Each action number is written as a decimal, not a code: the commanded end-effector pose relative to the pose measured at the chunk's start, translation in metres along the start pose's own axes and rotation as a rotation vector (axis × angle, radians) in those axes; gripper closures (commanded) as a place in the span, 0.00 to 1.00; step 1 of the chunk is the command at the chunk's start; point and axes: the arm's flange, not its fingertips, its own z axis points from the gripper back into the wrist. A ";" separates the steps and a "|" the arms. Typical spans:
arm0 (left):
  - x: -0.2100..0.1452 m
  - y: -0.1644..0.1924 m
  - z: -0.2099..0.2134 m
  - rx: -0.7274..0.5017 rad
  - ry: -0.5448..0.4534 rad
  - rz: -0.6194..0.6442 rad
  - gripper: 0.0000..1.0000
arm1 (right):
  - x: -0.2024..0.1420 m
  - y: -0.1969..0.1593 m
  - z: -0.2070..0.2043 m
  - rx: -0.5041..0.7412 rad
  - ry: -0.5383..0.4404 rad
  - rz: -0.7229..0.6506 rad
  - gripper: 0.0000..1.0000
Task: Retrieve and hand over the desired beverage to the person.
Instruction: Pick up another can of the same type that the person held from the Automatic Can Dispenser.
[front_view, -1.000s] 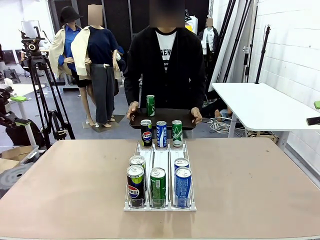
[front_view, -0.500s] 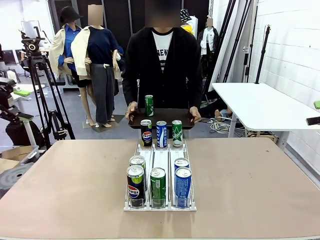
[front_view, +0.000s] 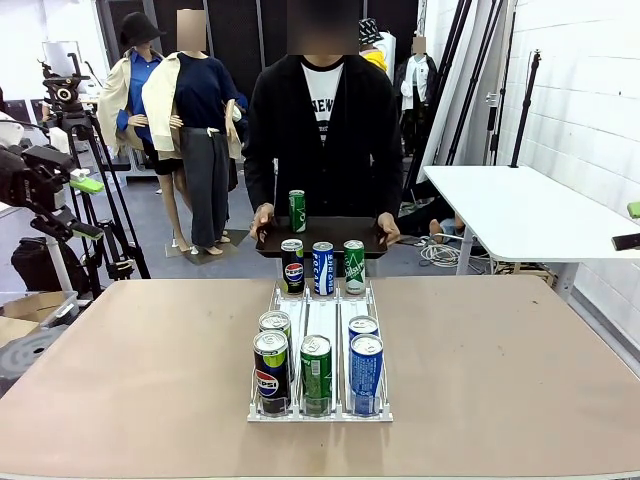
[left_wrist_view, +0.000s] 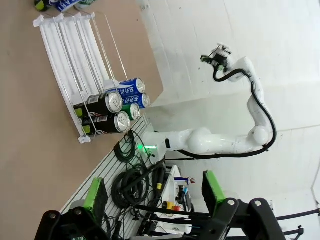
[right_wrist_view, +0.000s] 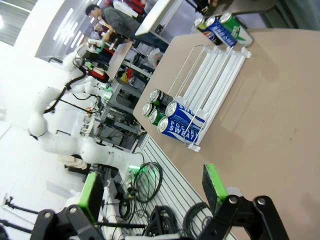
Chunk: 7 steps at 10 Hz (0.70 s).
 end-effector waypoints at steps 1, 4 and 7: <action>-0.018 -0.017 -0.027 0.090 -0.012 -0.008 0.00 | -0.002 0.000 -0.002 -0.011 -0.010 0.003 0.00; -0.018 -0.048 -0.066 0.215 -0.023 -0.018 0.00 | -0.002 0.000 -0.002 -0.011 -0.010 0.003 0.00; -0.002 -0.075 -0.103 0.338 0.030 -0.002 0.00 | -0.002 0.000 -0.002 -0.011 -0.010 0.003 0.00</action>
